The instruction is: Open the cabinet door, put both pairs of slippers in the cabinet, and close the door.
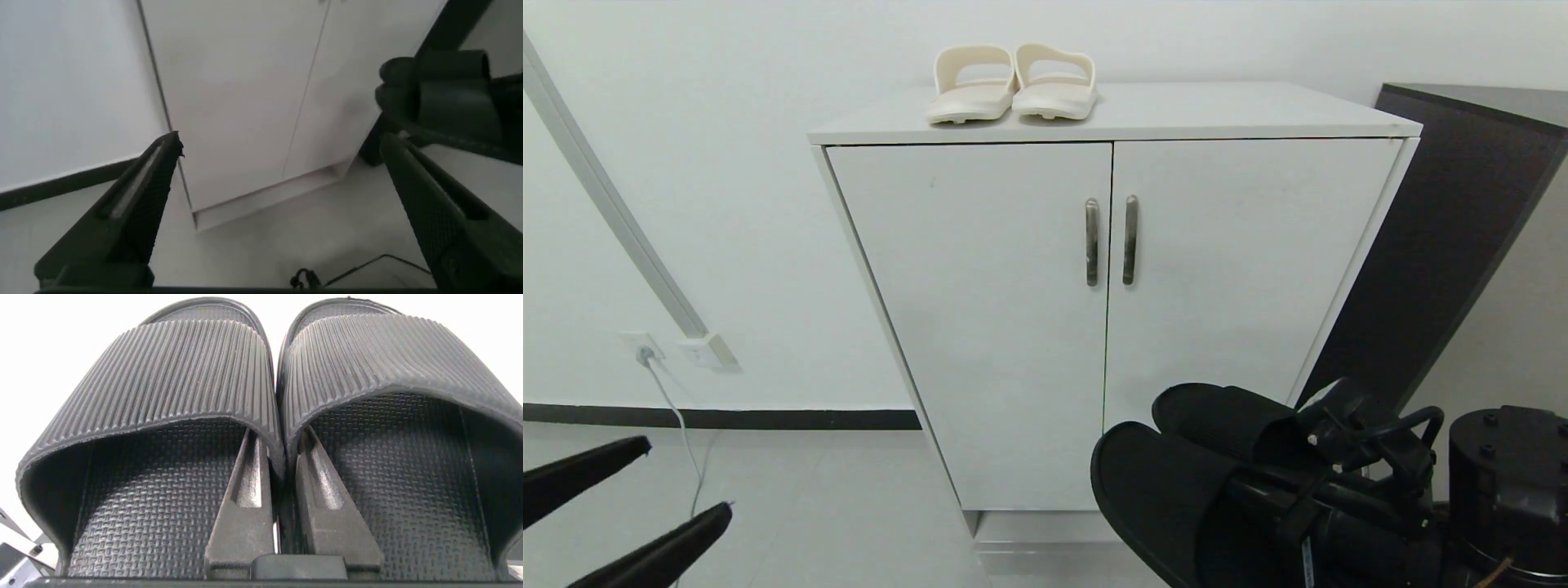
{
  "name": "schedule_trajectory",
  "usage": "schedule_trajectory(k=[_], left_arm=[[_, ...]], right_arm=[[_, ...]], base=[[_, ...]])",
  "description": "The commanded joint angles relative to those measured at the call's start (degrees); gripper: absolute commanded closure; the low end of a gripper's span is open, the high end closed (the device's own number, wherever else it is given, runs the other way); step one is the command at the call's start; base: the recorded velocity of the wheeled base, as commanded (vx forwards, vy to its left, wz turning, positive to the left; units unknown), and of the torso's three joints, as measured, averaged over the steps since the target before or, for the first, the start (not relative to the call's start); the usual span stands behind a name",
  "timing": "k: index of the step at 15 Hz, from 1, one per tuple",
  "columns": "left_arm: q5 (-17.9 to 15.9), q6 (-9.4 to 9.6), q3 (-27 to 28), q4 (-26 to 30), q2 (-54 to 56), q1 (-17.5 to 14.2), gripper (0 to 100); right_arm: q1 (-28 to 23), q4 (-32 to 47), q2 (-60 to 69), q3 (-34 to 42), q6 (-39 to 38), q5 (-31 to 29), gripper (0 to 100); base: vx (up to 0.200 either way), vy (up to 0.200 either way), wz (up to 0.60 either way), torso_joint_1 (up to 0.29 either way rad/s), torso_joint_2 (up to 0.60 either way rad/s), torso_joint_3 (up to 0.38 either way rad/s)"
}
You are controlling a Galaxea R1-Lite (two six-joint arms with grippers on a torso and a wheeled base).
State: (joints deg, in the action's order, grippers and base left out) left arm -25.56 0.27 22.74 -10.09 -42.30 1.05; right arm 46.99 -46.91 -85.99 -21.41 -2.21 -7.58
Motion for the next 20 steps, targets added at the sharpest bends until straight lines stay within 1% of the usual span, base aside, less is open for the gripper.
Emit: schedule_trajectory(k=[1, 2, 4, 5, 6, 7, 8, 9, 10, 12, 13, 14, 15, 16, 17, 18, 19, 20], left_arm=[[-1.33, -0.27, 2.14, -5.9, -10.87, 2.47, 0], [-1.24, -0.27, 2.14, -10.91, -15.09, 4.4, 0], [-1.16, -0.27, 2.58, -18.47, -21.86, 7.74, 0], [-1.16, -0.36, 2.93, -20.67, -23.79, 9.23, 0], [-1.07, -1.76, 4.33, -23.92, -27.75, 12.31, 0], [-1.07, -3.96, 5.74, -25.68, -29.86, 14.68, 0], [-1.07, -5.89, 6.8, -26.73, -31.09, 16.27, 0], [-0.89, -9.06, 9.08, -28.14, -33.37, 19.43, 0], [-0.45, -9.58, 11.45, -28.23, -35.13, 21.8, 0], [0.43, -9.76, 16.02, -27.96, -37.94, 26.29, 0], [0.51, -9.76, 18.31, -27.17, -38.65, 28.31, 0], [0.08, -10.02, 21.39, -24.54, -39.17, 29.8, 0], [-0.36, -11.25, 25.6, -21.46, -40.49, 30.59, 0], [-1.42, -11.96, 29.03, -19.79, -42.34, 31.03, 0], [-3.09, -12.4, 31.76, -19.79, -44.8, 31.03, 0], [-3.44, -13.54, 33.43, -19.88, -46.03, 31.3, 0], [-3.44, -15.3, 34.75, -19.88, -46.56, 33.05, 0], [-3.53, -16.09, 35.89, -19.88, -47.08, 33.76, 0]], right_arm=[[0.03, -0.11, -0.05, 0.05, 0.01, 0.02, 100], [0.2, -0.02, -0.14, 0.05, 0.01, 0.02, 100], [0.55, -0.02, -0.32, 0.05, -0.08, -0.15, 100], [0.55, -0.02, -0.32, 0.05, -0.08, -0.15, 100], [0.55, -0.02, -0.4, 0.05, -0.08, -0.15, 100], [0.55, -0.02, -0.67, 0.05, -0.08, -0.06, 100], [0.55, -0.11, -0.93, 0.05, -0.25, -0.15, 100], [0.55, -0.11, -1.11, 0.05, -0.34, -0.15, 100], [0.55, -0.11, -1.2, 0.05, -0.34, -0.15, 100], [0.55, -0.11, -1.28, 0.05, -0.34, -0.15, 100], [0.55, -0.02, -1.28, 0.14, -0.34, -0.15, 100], [0.55, -0.02, -1.28, 0.23, -0.43, -0.15, 100], [0.55, -0.02, -1.28, 0.4, -0.43, -0.15, 100], [0.55, -0.02, -1.28, 0.4, -0.34, -0.06, 100], [0.55, -0.11, -1.72, 0.4, -0.43, -0.15, 100], [0.47, -0.11, -1.99, 0.58, -0.52, -0.15, 100], [0.38, -0.11, -2.16, 0.75, -0.61, -0.06, 100], [0.29, -0.11, -2.34, 0.75, -0.61, -0.06, 100]], base=[[0.0, 0.0, 0.0, 0.0, 0.0, 0.0], [0.0, 0.0, 0.0, 0.0, 0.0, 0.0], [0.0, 0.0, 0.0, 0.0, 0.0, 0.0], [0.0, 0.0, 0.0, 0.0, 0.0, 0.0], [0.0, 0.0, 0.0, 0.0, 0.0, 0.0], [0.0, 0.0, 0.0, 0.0, 0.0, 0.0], [0.0, 0.0, 0.0, 0.0, 0.0, 0.0], [0.0, 0.0, 0.0, 0.0, 0.0, 0.0], [0.0, 0.0, 0.0, 0.0, 0.0, 0.0], [0.0, 0.0, 0.0, 0.0, 0.0, 0.0], [0.0, 0.0, 0.0, 0.0, 0.0, 0.0], [0.0, 0.0, 0.0, 0.0, 0.0, 0.0], [0.0, 0.0, 0.0, 0.0, 0.0, 0.0], [0.0, 0.0, 0.0, 0.0, 0.0, 0.0], [0.0, 0.0, 0.0, 0.0, 0.0, 0.0], [0.0, 0.0, 0.0, 0.0, 0.0, 0.0], [0.0, 0.0, 0.0, 0.0, 0.0, 0.0], [0.0, 0.0, 0.0, 0.0, 0.0, 0.0]])
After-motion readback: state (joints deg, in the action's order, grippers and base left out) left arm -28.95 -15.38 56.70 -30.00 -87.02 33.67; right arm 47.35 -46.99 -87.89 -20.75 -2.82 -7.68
